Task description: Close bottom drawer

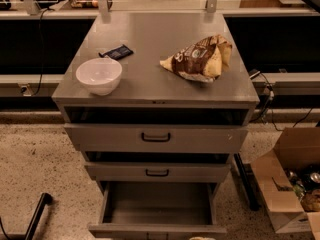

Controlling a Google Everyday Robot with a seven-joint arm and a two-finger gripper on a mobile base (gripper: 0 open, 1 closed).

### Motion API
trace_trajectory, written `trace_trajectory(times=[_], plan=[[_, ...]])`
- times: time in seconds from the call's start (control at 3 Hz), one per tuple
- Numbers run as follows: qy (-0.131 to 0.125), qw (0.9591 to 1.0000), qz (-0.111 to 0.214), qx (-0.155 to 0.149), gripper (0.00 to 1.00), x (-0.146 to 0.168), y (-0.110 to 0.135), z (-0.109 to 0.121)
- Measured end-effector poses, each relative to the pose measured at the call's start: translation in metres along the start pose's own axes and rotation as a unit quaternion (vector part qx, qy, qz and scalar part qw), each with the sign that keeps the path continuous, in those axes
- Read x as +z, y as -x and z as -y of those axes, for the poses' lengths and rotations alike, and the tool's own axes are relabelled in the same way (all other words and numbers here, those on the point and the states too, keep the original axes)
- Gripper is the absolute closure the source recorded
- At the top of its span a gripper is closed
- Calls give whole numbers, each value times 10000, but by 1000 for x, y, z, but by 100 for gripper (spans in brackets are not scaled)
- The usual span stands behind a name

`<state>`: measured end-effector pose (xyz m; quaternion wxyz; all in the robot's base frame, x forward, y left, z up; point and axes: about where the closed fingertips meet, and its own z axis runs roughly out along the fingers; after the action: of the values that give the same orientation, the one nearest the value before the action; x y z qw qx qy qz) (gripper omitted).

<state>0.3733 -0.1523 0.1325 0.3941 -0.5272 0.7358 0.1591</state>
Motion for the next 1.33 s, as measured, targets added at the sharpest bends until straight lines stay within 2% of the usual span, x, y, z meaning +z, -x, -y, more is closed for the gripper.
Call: trace_trajectory(times=[0.67,1.33], plan=[[-211,9990,-304,-248,100,35,-1,29],[-483,9975,-289,-431,100,42,12,73]])
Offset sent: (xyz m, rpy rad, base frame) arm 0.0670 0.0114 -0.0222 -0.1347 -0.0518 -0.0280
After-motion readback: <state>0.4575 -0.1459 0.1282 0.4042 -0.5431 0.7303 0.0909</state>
